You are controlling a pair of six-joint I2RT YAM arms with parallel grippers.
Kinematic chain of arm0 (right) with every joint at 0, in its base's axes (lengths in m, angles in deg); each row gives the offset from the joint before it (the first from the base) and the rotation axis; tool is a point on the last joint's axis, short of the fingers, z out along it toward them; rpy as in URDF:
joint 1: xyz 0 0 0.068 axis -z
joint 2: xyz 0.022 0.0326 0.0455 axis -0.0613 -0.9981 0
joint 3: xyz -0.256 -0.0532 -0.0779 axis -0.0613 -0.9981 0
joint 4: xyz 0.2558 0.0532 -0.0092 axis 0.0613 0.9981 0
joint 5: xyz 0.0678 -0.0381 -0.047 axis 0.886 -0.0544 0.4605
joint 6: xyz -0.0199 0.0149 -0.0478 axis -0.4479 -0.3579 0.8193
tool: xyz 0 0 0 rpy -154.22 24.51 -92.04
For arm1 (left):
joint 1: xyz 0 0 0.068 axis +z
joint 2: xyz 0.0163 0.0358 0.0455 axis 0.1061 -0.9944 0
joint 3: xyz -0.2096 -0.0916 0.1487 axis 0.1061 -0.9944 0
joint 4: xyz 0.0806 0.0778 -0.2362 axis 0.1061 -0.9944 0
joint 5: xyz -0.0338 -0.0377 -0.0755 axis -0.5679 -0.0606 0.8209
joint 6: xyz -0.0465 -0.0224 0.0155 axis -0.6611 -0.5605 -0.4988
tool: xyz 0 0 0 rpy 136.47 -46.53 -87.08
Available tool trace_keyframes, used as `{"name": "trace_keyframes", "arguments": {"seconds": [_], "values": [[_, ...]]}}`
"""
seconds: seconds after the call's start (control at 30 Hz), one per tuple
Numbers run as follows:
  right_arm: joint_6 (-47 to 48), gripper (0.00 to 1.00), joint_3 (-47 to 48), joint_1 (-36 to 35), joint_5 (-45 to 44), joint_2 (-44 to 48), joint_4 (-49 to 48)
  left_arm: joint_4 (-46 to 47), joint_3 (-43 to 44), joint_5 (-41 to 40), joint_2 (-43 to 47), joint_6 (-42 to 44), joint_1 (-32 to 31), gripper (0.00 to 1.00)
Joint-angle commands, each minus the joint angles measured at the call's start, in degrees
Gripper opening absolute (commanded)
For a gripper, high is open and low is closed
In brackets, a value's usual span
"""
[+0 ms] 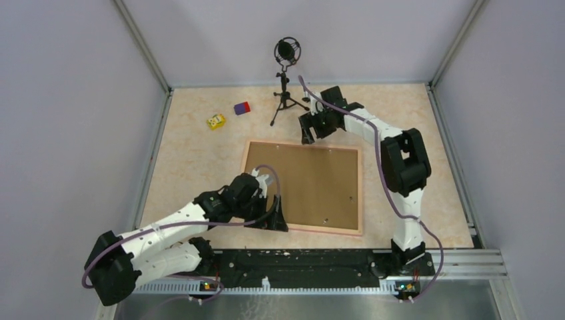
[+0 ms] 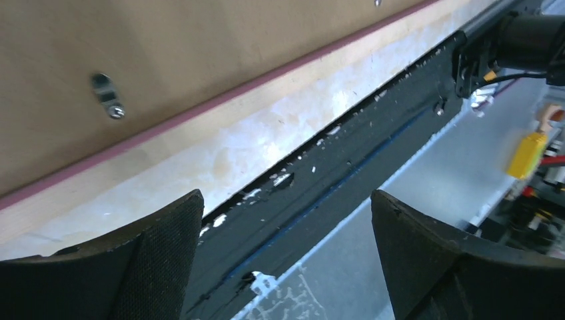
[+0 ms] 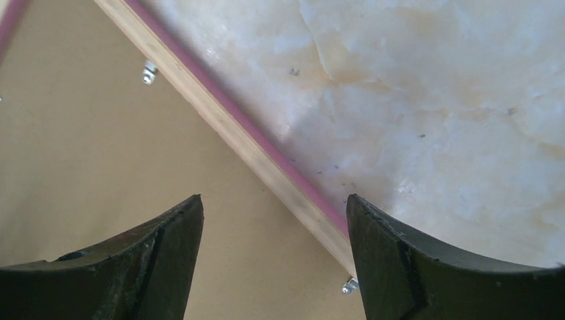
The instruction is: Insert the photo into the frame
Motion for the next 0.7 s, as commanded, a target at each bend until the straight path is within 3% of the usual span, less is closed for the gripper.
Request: {"name": "trace_keyframes", "arguments": {"seconds": [0.0, 0.2, 0.33, 0.47, 0.57, 0.67], "values": [[3.23, 0.73, 3.84, 0.69, 1.77, -3.22, 3.75, 11.71, -4.11, 7.10, -2.88, -6.81, -0.92, 0.96], [-0.33, 0.66, -3.77, 0.59, -2.29, -2.45, -4.62, 13.11, -1.81, 5.20, -12.48, -5.43, -1.05, 0.94], [-4.45, 0.43, -9.03, 0.60, -8.09, 0.61, -7.70, 10.49, 1.41, 0.05, -18.23, -4.44, -0.90, 0.95], [-6.41, 0.33, -19.56, 0.61, -12.13, 6.56, -13.37, 5.60, 6.43, -7.17, -25.07, -3.83, -0.62, 0.96], [-9.72, 0.13, -22.76, 0.60, -15.66, 9.14, -11.30, 6.17, 7.48, -9.50, -26.11, -3.83, 0.61, 0.96], [-13.24, 0.06, -27.39, 0.60, -15.12, 12.89, -7.82, 7.51, 8.12, -10.37, -25.86, -2.53, 2.85, 0.94]]}}
